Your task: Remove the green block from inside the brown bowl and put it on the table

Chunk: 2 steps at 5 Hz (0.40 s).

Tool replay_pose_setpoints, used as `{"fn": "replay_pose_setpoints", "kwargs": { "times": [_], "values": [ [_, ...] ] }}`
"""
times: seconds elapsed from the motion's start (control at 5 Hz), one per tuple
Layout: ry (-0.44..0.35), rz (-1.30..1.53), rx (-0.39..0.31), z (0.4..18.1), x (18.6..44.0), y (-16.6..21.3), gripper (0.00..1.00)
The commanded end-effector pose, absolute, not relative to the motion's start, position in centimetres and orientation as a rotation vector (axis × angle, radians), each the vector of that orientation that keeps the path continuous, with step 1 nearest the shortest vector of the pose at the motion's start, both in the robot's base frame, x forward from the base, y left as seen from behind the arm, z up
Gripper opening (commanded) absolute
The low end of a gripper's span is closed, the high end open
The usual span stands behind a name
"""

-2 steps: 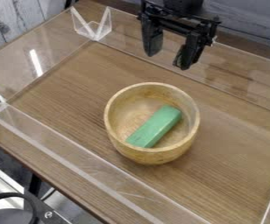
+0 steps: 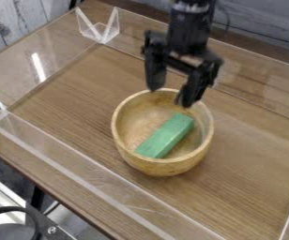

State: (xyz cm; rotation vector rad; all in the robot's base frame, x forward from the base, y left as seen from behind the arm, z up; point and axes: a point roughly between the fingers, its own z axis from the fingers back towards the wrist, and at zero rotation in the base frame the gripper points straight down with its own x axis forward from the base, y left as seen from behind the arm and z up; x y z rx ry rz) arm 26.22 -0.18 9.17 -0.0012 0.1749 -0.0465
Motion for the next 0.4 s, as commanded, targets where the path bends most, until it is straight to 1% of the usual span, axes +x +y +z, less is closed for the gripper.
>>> {"fn": "replay_pose_setpoints", "kwargs": {
  "times": [0.0, 0.2],
  "values": [
    [0.137, -0.078, 0.002, 8.7, 25.6, -0.2, 1.0],
    [0.152, -0.088, 0.001, 7.0, 25.1, 0.0, 1.0]
  ]
}}
